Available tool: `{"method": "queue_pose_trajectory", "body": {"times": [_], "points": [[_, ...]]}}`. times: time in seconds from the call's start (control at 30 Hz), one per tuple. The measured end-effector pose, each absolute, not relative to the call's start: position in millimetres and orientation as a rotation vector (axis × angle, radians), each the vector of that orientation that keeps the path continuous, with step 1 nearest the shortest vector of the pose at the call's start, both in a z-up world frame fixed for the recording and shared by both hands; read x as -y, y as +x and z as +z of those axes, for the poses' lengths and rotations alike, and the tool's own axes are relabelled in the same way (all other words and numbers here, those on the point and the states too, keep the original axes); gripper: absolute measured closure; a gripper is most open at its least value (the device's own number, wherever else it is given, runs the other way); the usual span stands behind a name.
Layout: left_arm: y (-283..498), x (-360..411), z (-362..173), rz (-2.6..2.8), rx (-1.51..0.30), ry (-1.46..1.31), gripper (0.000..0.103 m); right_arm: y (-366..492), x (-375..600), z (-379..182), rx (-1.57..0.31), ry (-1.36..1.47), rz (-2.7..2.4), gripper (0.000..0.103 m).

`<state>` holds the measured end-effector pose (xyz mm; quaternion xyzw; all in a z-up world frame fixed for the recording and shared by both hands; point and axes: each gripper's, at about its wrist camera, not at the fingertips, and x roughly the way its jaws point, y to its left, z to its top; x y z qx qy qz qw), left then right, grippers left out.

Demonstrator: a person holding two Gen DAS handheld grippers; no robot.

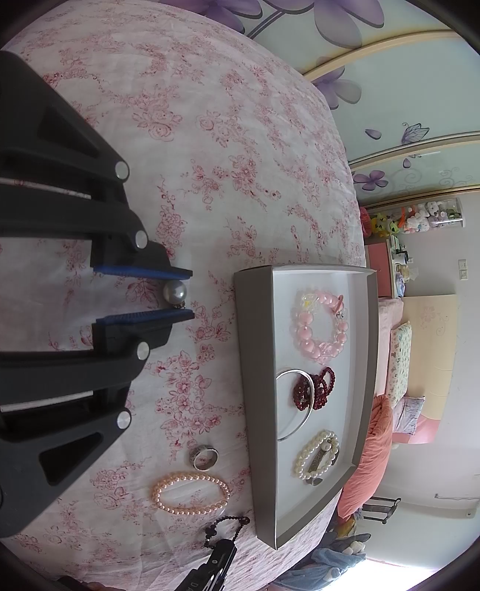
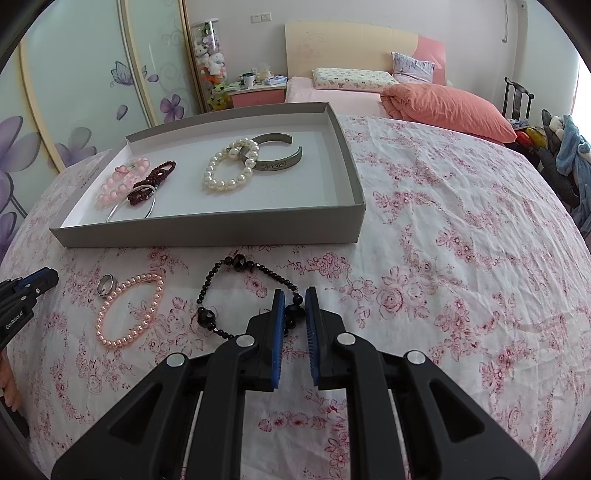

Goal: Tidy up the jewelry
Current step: 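Close right tool on the black bead bracelet while left tool holds the earring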

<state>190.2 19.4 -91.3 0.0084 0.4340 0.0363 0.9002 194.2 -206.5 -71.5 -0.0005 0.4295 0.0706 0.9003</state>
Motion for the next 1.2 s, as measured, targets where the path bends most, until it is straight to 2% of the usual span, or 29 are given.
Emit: {"method": "queue_pose_trajectory", "body": {"times": [0.53,0.63,0.87,1.2], "points": [[190.5,-12.0,-91.5,0.101,-0.898,0.070,0.086,193.8,195.5,-71.5,-0.883,-0.063,0.098,0.091],[190.4,-20.6,-90.9,0.074,-0.898,0.012,0.086,192.4,191.3,-71.6,-0.879,-0.093,0.079,0.091],[190.4,-16.9,-91.1,0.082,-0.899,0.026,0.086,194.1,209.6,-72.7,-0.889,0.028,0.131,0.090],[190.3,-16.4,-90.9,0.084,-0.899,0.029,0.086,194.1,209.9,-72.4,-0.890,0.033,0.133,0.090]]}}
